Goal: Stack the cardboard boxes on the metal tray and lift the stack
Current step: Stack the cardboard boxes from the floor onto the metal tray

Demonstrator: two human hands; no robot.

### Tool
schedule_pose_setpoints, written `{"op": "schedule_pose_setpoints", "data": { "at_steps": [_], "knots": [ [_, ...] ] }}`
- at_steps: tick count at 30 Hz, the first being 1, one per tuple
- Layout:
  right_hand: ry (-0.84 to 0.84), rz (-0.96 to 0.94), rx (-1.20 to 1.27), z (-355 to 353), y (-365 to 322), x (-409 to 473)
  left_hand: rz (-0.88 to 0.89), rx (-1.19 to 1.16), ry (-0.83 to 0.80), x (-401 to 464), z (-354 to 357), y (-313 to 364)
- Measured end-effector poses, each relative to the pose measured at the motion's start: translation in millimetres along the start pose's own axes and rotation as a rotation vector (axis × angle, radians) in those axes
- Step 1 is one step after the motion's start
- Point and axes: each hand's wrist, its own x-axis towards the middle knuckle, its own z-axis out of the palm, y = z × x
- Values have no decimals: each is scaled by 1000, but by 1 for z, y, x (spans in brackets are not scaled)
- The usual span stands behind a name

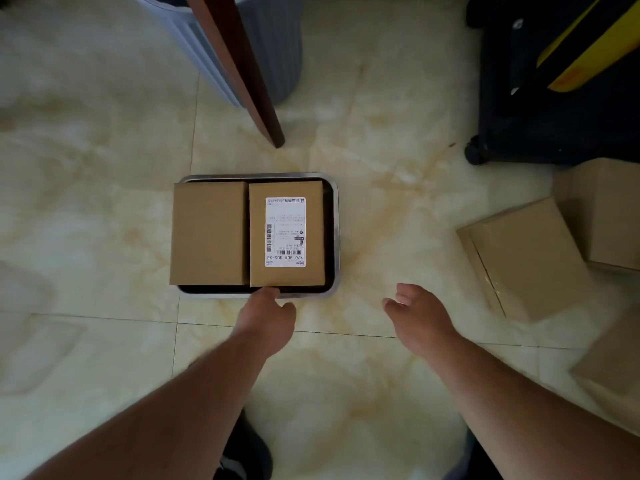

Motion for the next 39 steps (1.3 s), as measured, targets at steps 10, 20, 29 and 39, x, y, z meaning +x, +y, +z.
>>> {"op": "schedule_pose_setpoints", "data": {
  "at_steps": [10, 20, 29, 39],
  "knots": [
    [-20, 27, 46, -15, 19, -15, -10, 4, -54, -16, 12, 3],
    [77, 57, 161, -72, 54, -32, 93, -78, -189, -67, 72, 74],
    [228, 99, 255, -159, 106, -24, 177, -112, -248, -102, 146, 156],
    [349, 142, 143, -232, 149, 32, 146, -171, -258, -107, 235, 228]
  ]
}}
